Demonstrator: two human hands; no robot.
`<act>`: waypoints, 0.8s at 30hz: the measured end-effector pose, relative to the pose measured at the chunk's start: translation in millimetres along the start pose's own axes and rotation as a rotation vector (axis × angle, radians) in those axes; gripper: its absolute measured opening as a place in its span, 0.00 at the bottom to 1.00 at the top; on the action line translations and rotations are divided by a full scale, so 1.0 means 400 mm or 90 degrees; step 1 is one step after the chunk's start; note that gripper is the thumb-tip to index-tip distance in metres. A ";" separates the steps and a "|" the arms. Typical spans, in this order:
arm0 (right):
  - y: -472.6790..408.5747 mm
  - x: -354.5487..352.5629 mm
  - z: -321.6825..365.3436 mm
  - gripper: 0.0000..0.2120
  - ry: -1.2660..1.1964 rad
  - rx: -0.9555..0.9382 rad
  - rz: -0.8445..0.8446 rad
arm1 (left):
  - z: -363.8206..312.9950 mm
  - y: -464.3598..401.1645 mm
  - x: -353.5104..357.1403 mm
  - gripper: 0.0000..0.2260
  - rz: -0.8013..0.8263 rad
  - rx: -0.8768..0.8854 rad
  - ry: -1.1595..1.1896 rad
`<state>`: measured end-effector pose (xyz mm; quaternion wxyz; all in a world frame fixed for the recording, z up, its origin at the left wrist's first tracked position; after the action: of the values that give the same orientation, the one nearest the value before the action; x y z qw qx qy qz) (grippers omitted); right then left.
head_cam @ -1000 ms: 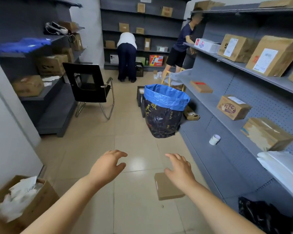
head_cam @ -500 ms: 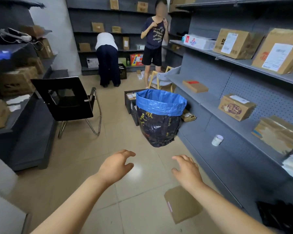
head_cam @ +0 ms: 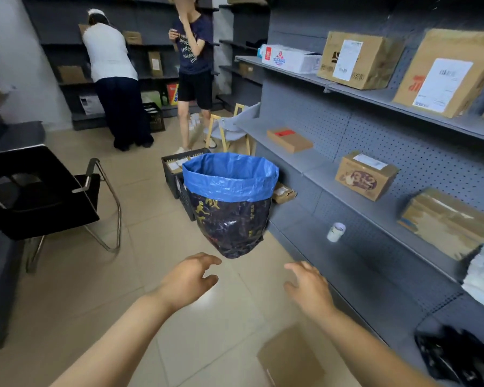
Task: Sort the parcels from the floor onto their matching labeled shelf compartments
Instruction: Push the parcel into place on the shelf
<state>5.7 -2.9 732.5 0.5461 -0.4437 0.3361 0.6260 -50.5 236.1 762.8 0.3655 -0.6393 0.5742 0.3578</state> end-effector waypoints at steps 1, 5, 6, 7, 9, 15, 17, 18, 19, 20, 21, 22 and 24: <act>-0.041 -0.001 -0.011 0.21 -0.006 0.011 -0.002 | -0.004 -0.050 0.002 0.17 0.005 0.005 -0.003; -0.195 -0.028 -0.068 0.20 -0.011 0.051 -0.018 | -0.039 -0.241 0.016 0.18 0.021 0.034 0.000; -0.228 -0.038 -0.084 0.20 -0.010 0.061 -0.025 | -0.052 -0.284 0.021 0.18 0.023 0.044 -0.001; -0.259 -0.049 -0.100 0.20 -0.009 0.071 -0.033 | -0.063 -0.324 0.029 0.18 0.027 0.055 0.000; -0.309 -0.066 -0.132 0.19 -0.011 0.090 -0.045 | -0.091 -0.398 0.049 0.18 0.043 0.078 0.006; -0.400 -0.094 -0.252 0.20 -0.032 0.174 -0.086 | -0.197 -0.593 0.122 0.18 0.094 0.139 0.023; -0.418 -0.104 -0.299 0.20 -0.033 0.214 -0.102 | -0.240 -0.659 0.164 0.18 0.118 0.181 0.016; -0.422 -0.106 -0.312 0.20 -0.034 0.226 -0.101 | -0.258 -0.678 0.174 0.18 0.125 0.195 0.016; -0.429 -0.109 -0.333 0.20 -0.039 0.248 -0.103 | -0.281 -0.708 0.192 0.18 0.137 0.215 0.018; -0.438 -0.112 -0.358 0.21 -0.044 0.274 -0.108 | -0.307 -0.742 0.212 0.18 0.153 0.239 0.020; -0.449 -0.117 -0.378 0.21 -0.046 0.297 -0.114 | -0.329 -0.776 0.229 0.19 0.172 0.258 0.021; -0.460 -0.123 -0.397 0.21 -0.044 0.318 -0.127 | -0.352 -0.810 0.243 0.19 0.188 0.278 0.026; -0.484 -0.128 -0.436 0.20 -0.046 0.365 -0.157 | -0.394 -0.878 0.269 0.19 0.222 0.320 0.037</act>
<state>229.1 -146.1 726.0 0.7323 -0.2865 0.4233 0.4500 314.1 72.4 763.3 0.4287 -0.4308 0.7560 0.2431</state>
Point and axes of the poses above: each hand's wrist, its own y-axis away from the middle knuckle, its own x-axis out of the palm, z = x × y, the point moved 6 cm from there along -y, towards the middle knuckle, and after that the axes turned 10 degrees about -z, right-handed, at the moved point
